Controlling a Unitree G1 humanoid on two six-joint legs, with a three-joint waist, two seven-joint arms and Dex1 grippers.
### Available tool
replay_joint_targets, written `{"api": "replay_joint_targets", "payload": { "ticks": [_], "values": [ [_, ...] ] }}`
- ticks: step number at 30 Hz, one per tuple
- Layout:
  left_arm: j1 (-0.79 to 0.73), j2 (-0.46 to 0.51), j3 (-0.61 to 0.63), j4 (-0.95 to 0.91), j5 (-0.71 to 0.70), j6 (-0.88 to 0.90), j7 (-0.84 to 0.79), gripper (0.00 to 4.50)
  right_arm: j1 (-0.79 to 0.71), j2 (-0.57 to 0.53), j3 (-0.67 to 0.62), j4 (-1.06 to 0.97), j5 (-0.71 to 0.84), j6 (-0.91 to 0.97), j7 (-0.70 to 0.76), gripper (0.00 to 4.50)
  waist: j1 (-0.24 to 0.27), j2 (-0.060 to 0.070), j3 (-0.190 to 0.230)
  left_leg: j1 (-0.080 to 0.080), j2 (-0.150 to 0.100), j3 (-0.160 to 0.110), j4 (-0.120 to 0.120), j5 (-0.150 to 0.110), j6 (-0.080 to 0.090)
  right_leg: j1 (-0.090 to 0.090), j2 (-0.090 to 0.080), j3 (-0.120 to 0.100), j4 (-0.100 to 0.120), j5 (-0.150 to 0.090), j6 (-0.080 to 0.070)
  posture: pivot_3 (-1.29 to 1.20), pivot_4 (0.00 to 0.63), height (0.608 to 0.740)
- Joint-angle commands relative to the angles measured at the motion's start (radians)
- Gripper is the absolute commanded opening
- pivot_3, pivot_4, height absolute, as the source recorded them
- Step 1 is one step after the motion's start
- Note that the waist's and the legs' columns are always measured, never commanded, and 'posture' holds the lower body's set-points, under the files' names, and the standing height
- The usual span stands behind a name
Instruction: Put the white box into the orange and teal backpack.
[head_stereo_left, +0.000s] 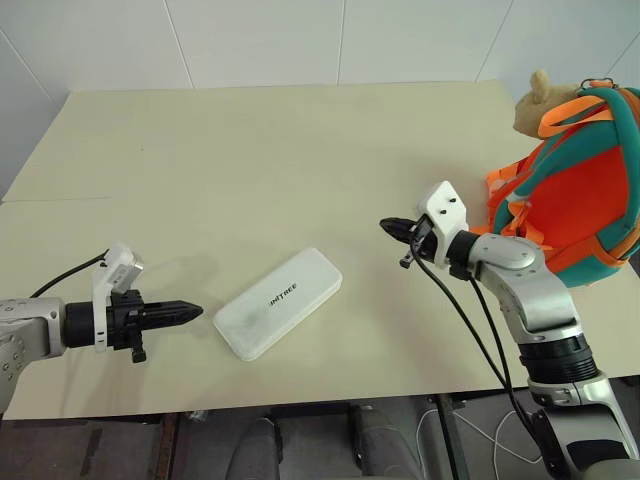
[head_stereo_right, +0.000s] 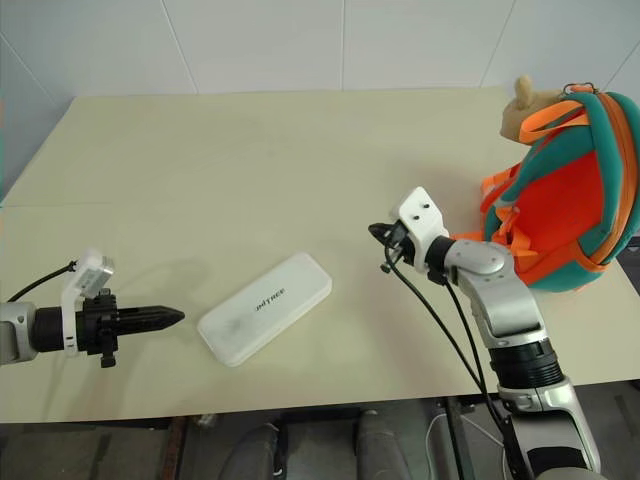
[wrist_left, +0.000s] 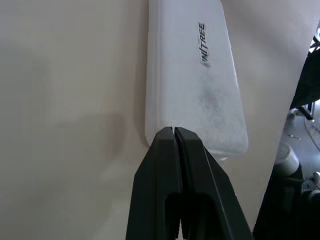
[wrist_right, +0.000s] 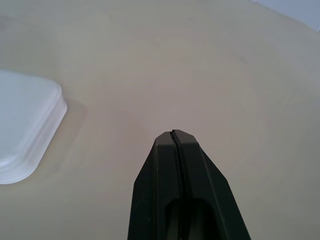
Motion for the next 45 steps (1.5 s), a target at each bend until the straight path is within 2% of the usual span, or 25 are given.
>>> {"api": "replay_joint_targets", "payload": {
  "ticks": [1, 10, 17, 34, 45],
  "values": [
    [0.033, 0.021, 0.041, -0.045, -0.037, 0.064, 0.014, 0.05, -0.037, 0.029, 0.028, 0.034, -0.033, -0.032, -0.003, 0.00, 0.001, 0.000, 0.000, 0.000, 0.000, 0.000, 0.000, 0.000, 0.000, 0.000, 0.000, 0.000, 0.000, 0.000, 0.000, 0.00, 0.150, 0.740],
    [0.118, -0.009, 0.052, -0.104, -0.065, 0.157, 0.076, 0.05, -0.095, 0.119, 0.113, 0.155, -0.102, -0.008, -0.013, 0.00, -0.005, 0.000, 0.000, 0.000, 0.000, 0.000, -0.001, 0.000, 0.000, 0.000, 0.000, 0.000, 0.001, 0.000, 0.000, 0.00, 0.150, 0.740],
    [0.095, -0.095, -0.006, -0.115, -0.060, 0.143, 0.157, 0.05, -0.114, 0.162, 0.156, 0.174, -0.121, 0.007, 0.022, 0.00, -0.006, 0.000, 0.000, 0.000, 0.000, 0.000, 0.000, 0.000, 0.000, 0.000, -0.001, 0.000, 0.001, 0.000, 0.000, 0.00, 0.150, 0.740],
    [0.038, -0.226, -0.094, -0.079, 0.004, -0.029, 0.226, 0.05, -0.062, 0.147, 0.198, 0.005, -0.084, 0.116, 0.144, 0.00, -0.007, -0.001, -0.001, 0.000, 0.000, 0.000, 0.000, 0.000, -0.001, 0.000, -0.001, 0.000, 0.001, 0.000, 0.000, 0.00, 0.150, 0.740],
    [-0.088, -0.302, -0.168, 0.011, 0.093, -0.148, 0.228, 0.05, -0.041, 0.079, 0.185, -0.112, -0.040, 0.207, 0.244, 0.00, 0.008, -0.002, -0.001, 0.001, -0.001, 0.000, 0.001, 0.000, -0.001, 0.001, -0.001, 0.000, 0.001, 0.000, 0.000, 0.00, 0.150, 0.740]
  ]
}}
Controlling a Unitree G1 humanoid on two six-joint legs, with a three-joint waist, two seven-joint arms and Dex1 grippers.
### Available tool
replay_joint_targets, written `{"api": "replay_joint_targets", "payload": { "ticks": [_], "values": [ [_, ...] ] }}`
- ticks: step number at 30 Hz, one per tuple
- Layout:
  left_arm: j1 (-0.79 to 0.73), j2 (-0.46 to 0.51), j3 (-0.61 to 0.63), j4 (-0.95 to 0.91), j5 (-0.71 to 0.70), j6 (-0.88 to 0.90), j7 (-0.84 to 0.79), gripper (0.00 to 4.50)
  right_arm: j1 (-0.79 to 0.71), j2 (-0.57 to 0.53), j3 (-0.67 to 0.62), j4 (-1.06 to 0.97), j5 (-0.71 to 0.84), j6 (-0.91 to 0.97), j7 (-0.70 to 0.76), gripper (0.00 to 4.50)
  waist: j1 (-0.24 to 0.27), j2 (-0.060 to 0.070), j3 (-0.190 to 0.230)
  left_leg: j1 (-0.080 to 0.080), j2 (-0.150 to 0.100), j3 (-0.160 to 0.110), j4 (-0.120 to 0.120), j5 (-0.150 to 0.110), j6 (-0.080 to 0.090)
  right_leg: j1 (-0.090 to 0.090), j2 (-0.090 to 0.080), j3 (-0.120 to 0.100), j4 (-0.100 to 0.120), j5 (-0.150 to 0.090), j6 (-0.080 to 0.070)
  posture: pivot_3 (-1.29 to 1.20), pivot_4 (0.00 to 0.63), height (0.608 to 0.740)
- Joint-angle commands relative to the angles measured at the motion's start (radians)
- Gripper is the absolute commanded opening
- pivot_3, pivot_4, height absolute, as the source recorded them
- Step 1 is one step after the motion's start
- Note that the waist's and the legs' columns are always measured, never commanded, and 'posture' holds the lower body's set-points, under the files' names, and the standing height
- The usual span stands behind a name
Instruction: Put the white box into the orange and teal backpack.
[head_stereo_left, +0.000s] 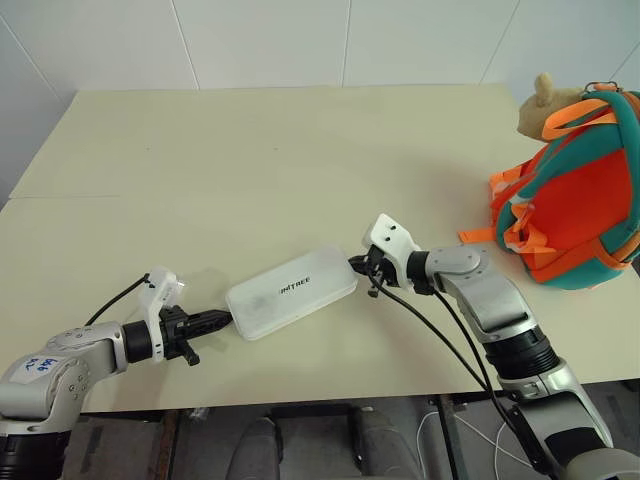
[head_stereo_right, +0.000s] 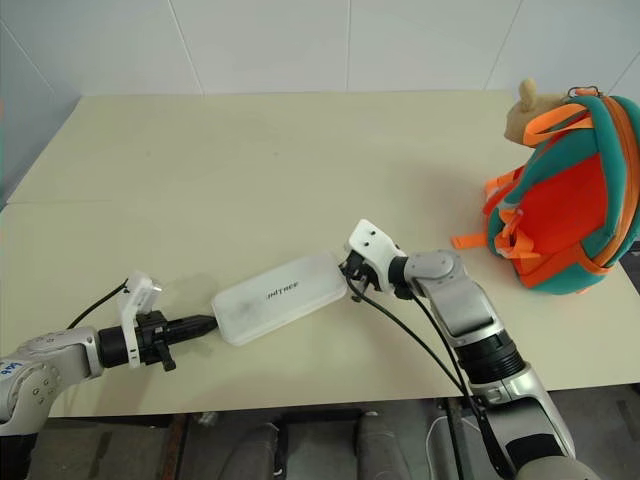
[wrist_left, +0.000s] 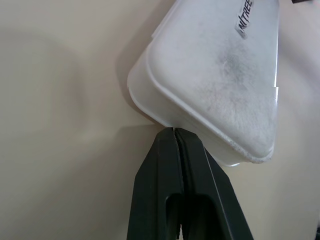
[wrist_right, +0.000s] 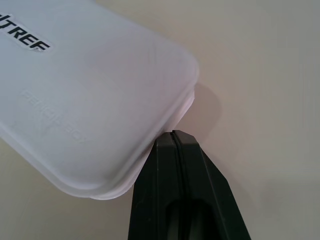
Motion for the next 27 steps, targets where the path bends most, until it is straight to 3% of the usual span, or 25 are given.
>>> {"api": "replay_joint_targets", "payload": {
  "ticks": [1, 18, 27],
  "values": [
    [-0.053, -0.028, -0.047, 0.001, 0.009, -0.054, -0.018, 0.05, 0.002, 0.007, 0.028, -0.095, 0.072, 0.010, 0.076, 0.00, 0.000, 0.000, 0.000, 0.000, 0.000, 0.000, 0.000, 0.000, 0.000, 0.000, 0.000, 0.000, 0.000, 0.000, 0.000, 0.00, 0.150, 0.740],
    [-0.246, -0.104, -0.234, 0.166, 0.122, -0.142, -0.154, 0.05, 0.109, -0.148, -0.053, -0.307, 0.193, 0.196, 0.147, 0.00, 0.008, -0.001, 0.000, 0.000, -0.001, 0.000, 0.001, 0.000, 0.000, 0.001, 0.000, 0.000, -0.001, 0.001, 0.002, 0.00, 0.150, 0.740],
    [-0.286, -0.068, -0.314, 0.151, 0.139, -0.115, -0.242, 0.05, 0.179, -0.255, -0.102, -0.350, 0.209, 0.230, 0.140, 0.00, 0.021, -0.001, -0.001, -0.001, -0.001, -0.001, 0.001, 0.000, 0.000, 0.001, 0.000, 0.000, -0.002, 0.001, 0.002, 0.00, 0.150, 0.740]
  ]
}}
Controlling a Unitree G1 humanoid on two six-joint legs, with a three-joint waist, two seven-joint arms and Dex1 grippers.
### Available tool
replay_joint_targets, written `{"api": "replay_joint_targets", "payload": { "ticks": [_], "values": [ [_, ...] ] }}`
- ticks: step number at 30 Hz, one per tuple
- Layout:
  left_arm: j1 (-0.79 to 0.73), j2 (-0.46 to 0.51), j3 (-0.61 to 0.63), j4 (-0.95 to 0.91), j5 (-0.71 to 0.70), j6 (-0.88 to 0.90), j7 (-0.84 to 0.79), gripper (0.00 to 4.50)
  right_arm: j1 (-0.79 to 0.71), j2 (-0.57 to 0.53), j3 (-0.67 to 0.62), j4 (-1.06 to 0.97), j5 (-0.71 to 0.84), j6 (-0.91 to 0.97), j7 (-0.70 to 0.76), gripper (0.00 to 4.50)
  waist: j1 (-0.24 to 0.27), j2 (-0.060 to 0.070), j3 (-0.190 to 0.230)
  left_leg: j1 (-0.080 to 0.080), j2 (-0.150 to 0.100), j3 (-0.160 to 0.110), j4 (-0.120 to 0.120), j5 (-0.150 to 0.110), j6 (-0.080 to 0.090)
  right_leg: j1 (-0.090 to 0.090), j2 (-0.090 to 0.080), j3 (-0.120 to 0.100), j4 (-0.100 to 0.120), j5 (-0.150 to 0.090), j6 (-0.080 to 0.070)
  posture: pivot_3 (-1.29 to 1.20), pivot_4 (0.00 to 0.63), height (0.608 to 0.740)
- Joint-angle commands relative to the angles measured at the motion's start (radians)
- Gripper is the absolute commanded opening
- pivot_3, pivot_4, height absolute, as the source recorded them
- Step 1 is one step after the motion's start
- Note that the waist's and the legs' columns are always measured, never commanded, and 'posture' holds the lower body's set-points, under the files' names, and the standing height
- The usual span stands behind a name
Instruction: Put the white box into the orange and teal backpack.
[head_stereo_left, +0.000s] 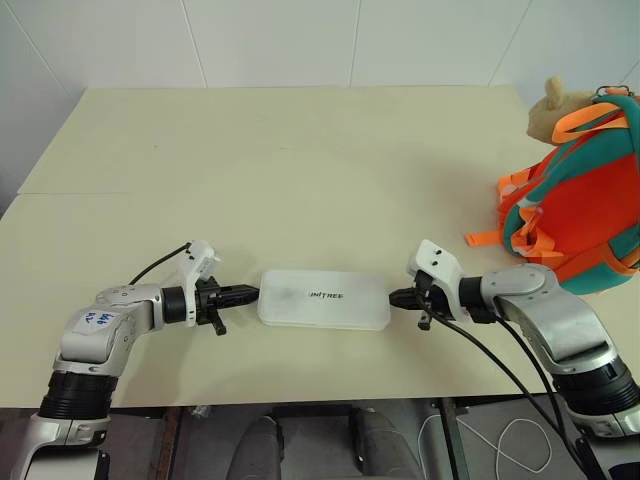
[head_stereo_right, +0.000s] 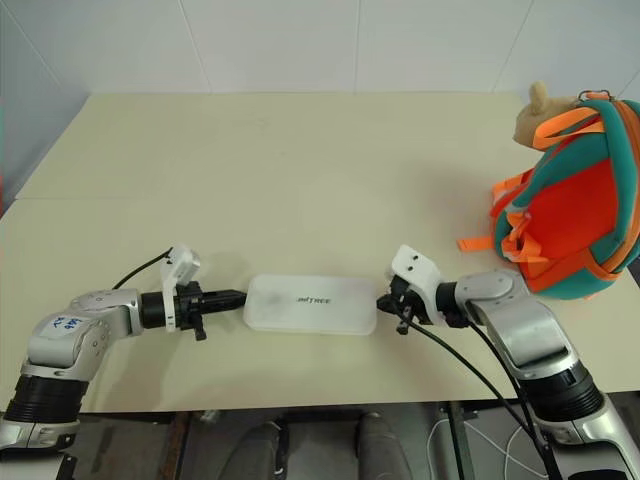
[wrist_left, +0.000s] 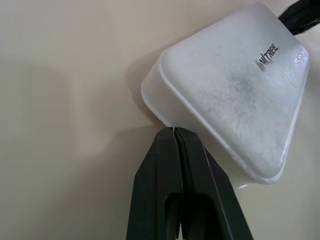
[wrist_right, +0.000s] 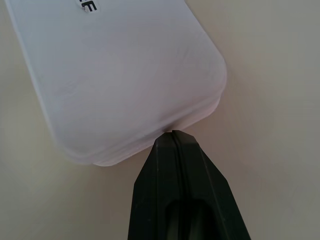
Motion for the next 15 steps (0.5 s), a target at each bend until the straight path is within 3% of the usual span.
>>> {"api": "replay_joint_targets", "payload": {
  "ticks": [1, 15],
  "values": [
    [-0.013, -0.017, -0.083, -0.057, -0.018, 0.007, -0.069, 0.05, 0.003, 0.008, -0.011, -0.082, 0.068, -0.014, 0.019, 0.00, 0.000, 0.000, 0.000, 0.000, 0.000, 0.000, 0.000, 0.000, 0.000, 0.000, 0.000, 0.000, 0.000, 0.000, 0.000, 0.00, 0.150, 0.740],
    [-0.031, 0.017, -0.029, -0.033, 0.001, -0.006, -0.070, 0.05, 0.030, -0.049, -0.054, -0.073, 0.052, -0.032, -0.002, 0.00, 0.002, 0.000, 0.000, 0.000, 0.000, 0.000, 0.000, 0.000, 0.000, 0.000, 0.000, 0.000, 0.000, 0.000, 0.000, 0.00, 0.150, 0.740]
  ]
}}
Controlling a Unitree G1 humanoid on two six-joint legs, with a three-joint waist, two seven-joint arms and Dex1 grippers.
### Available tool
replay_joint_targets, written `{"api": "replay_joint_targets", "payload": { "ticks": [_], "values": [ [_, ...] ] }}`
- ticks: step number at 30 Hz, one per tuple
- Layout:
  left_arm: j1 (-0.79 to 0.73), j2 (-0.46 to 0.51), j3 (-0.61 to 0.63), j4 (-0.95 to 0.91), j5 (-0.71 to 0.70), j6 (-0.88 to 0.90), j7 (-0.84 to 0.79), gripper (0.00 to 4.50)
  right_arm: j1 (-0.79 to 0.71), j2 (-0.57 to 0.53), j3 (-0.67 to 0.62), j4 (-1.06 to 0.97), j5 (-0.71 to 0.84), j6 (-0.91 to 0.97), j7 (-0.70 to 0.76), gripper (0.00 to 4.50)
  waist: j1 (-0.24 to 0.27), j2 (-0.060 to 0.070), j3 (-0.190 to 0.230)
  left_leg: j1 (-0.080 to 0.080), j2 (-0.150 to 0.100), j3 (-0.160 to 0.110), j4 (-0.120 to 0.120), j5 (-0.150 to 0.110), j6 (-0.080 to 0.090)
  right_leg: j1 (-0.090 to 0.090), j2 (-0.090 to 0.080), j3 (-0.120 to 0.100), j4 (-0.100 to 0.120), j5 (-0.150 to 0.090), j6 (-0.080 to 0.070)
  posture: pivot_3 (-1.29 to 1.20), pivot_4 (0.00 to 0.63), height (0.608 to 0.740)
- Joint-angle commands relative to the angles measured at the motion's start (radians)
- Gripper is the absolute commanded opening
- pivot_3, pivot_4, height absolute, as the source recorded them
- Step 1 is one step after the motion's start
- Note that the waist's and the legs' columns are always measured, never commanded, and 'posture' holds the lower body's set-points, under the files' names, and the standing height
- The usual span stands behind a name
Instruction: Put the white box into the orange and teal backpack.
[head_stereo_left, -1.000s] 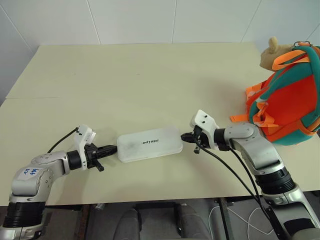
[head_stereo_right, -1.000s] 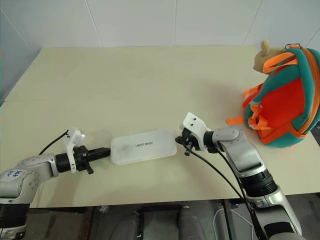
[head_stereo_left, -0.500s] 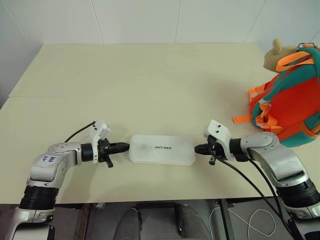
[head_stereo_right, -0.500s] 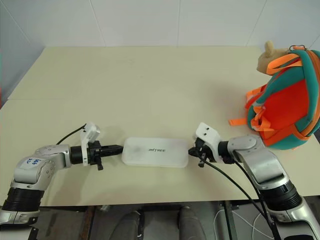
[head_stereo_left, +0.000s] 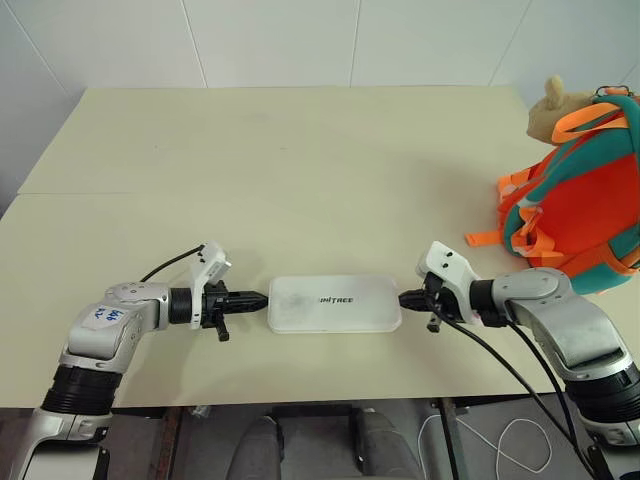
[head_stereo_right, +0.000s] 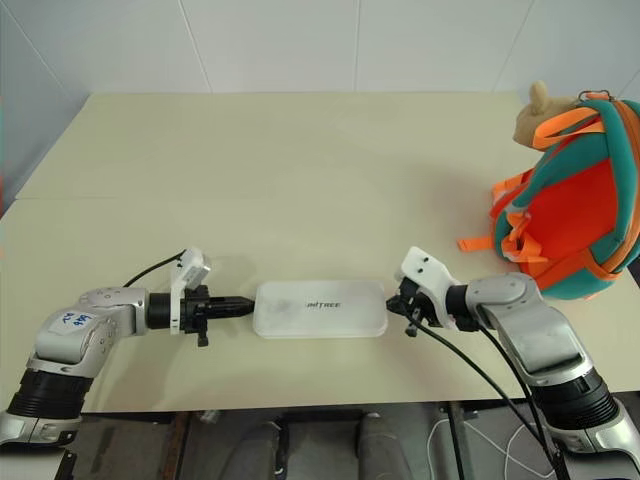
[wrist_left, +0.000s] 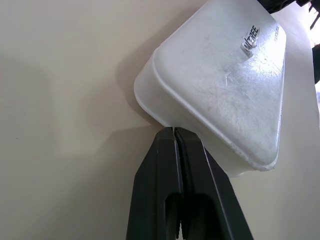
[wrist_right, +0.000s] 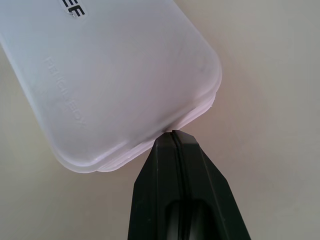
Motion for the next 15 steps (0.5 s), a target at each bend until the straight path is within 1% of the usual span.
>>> {"api": "replay_joint_targets", "payload": {
  "ticks": [1, 7, 15],
  "values": [
    [-0.007, 0.015, 0.012, -0.032, -0.013, -0.011, -0.018, 0.05, -0.002, -0.024, -0.035, -0.050, 0.038, -0.030, 0.012, 0.00, 0.000, 0.000, 0.000, 0.000, 0.000, 0.000, 0.000, 0.000, 0.000, 0.000, 0.000, 0.000, 0.000, 0.000, 0.000, 0.00, 0.150, 0.740],
    [-0.002, 0.051, 0.047, -0.020, -0.013, -0.016, -0.018, 0.05, 0.007, -0.079, -0.057, -0.023, 0.038, -0.065, 0.009, 0.00, -0.001, 0.000, 0.000, 0.000, 0.000, 0.000, 0.000, 0.000, 0.000, 0.000, 0.000, 0.000, 0.000, 0.000, 0.000, 0.00, 0.150, 0.740],
    [-0.020, 0.077, 0.103, -0.024, -0.036, 0.028, 0.001, 0.05, 0.019, -0.136, -0.091, -0.004, 0.029, -0.095, 0.000, 0.00, -0.001, 0.000, 0.000, 0.000, 0.000, 0.000, 0.000, 0.000, 0.000, 0.000, 0.000, 0.000, 0.000, -0.001, -0.001, 0.00, 0.150, 0.740]
  ]
}}
